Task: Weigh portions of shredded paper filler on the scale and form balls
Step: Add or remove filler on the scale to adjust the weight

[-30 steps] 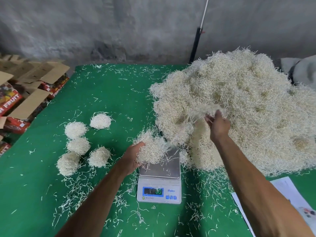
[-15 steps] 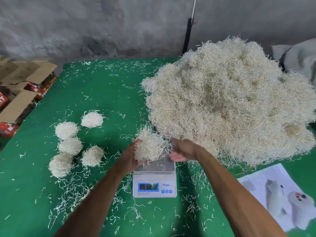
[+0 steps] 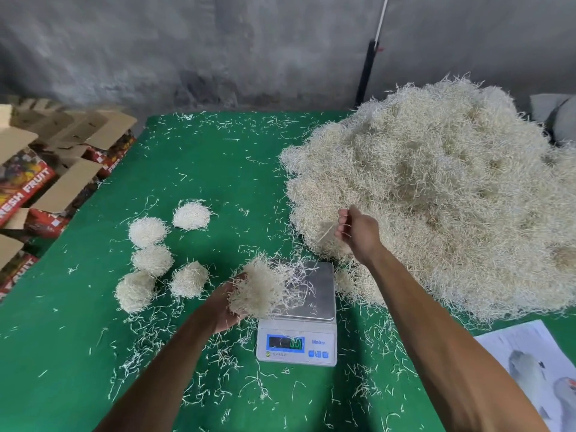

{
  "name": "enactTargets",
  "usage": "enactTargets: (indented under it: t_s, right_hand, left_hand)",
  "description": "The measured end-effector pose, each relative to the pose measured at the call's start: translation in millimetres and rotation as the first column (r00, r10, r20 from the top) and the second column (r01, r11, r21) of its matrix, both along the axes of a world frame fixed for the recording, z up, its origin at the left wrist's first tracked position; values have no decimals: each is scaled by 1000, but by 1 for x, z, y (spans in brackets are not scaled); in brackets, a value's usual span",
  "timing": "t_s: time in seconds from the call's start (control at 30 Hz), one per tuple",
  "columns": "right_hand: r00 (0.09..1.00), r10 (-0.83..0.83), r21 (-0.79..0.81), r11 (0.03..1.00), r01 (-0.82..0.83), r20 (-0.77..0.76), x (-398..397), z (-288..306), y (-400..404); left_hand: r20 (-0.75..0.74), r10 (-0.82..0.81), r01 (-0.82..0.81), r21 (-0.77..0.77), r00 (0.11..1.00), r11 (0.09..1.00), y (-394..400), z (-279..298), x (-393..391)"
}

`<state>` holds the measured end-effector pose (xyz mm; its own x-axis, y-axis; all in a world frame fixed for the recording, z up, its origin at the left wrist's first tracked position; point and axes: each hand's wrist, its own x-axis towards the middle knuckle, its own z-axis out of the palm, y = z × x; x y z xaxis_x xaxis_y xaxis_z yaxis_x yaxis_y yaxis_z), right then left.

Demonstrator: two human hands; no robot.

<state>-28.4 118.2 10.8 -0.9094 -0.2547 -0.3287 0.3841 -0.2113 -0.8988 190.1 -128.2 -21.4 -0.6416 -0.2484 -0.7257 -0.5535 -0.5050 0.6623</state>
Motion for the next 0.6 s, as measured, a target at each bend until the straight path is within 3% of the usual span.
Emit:
enactTargets:
  t_s: [0.1, 0.17, 0.2, 0.27, 0.3, 0.37, 0.4, 0.43, 0.5, 0.53, 0.6]
  right_hand:
    - [989, 142, -80, 986, -146, -47, 8, 20, -20]
    - [932, 355, -37, 933, -358, -71, 17, 35, -32]
    - [873, 483, -8, 875, -484, -68, 22, 40, -36]
    - [715, 699, 88, 714, -694, -35, 31, 44, -39]
    - [640, 768, 185, 631, -754, -14, 35, 41, -38]
    - [542, 838, 475, 453, -754, 61, 45, 30, -35]
    - [512, 852, 628, 339, -701, 112, 49, 22, -33]
    - [492, 854, 749, 213, -627, 169, 52, 13, -29]
    - [498, 832, 870, 39, -491, 244, 55, -5, -19]
    - [522, 819, 889, 33, -457, 238, 57, -13, -14]
    - [621, 769, 880, 183, -438, 149, 60, -21, -7]
  left_hand:
    - [-83, -44, 41, -27, 996, 999, 15, 5, -11]
    - [-88, -70, 70, -7, 994, 998, 24, 7, -25]
    - [-91, -107, 106, -11, 990, 994, 28, 8, -29]
    - [-120, -248, 223, -186, 961, 957, 31, 8, -32]
    - [-121, -304, 281, -172, 945, 944, 28, 6, -38]
    - [-73, -443, 422, -200, 893, 884, 26, 2, -40]
    - [-76, -433, 405, -239, 898, 882, 29, 0, -40]
    - [-65, -508, 458, -348, 859, 818, 34, -1, -39]
    - [114, -418, 432, -325, 901, 842, 37, -4, -49]
    - [149, -392, 418, -413, 908, 809, 38, -4, -51]
    - [137, -379, 376, -627, 915, 682, 35, -5, -47]
